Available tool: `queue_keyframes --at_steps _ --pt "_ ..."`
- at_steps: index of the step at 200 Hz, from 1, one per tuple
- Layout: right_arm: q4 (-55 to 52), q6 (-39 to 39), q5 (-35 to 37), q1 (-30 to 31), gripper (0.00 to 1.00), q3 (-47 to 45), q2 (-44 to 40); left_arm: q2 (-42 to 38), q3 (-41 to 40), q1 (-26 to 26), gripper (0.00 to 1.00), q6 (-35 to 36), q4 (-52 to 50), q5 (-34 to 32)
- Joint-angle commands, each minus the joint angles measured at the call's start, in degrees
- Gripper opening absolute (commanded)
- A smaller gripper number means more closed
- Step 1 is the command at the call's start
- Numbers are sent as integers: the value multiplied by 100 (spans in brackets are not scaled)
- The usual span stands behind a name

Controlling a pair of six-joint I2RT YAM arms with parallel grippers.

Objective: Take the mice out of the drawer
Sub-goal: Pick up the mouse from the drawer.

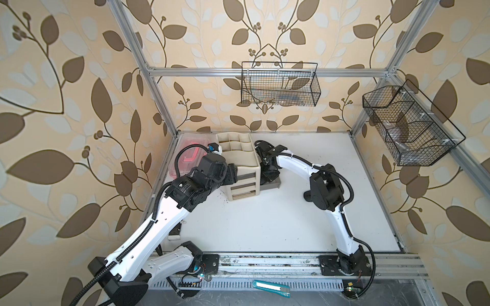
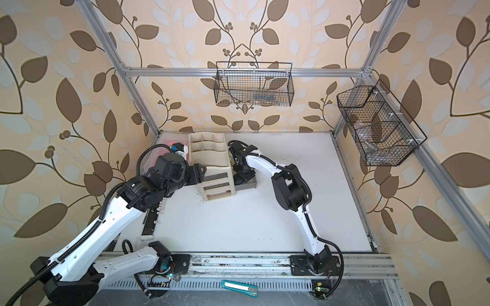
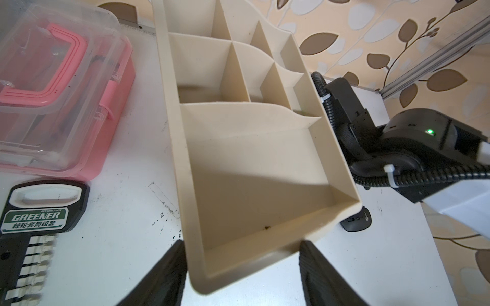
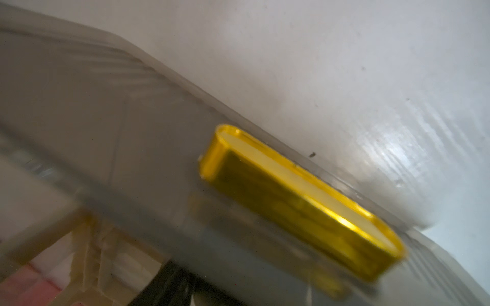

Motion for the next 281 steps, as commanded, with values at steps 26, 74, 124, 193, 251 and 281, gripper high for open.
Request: queue_keyframes --at_steps 26,74,124,193,251,281 --pt "-381 61 268 49 56 69 102 -138 -49 50 68 -48 45 -127" --pt "-184 97 209 130 53 129 -99 -121 -57 61 68 -24 18 -161" --pt "-120 36 211 209 53 192 -224 -157 -90 57 68 -38 37 -163" --pt "-165 -106 265 161 54 104 -549 -113 -85 59 68 -37 52 -150" --pt "-86 -215 351 12 55 -132 -888 -104 -57 64 68 -56 49 -144" --pt "-176 -298 488 -49 55 -228 -1035 -95 -31 64 68 -49 56 -82"
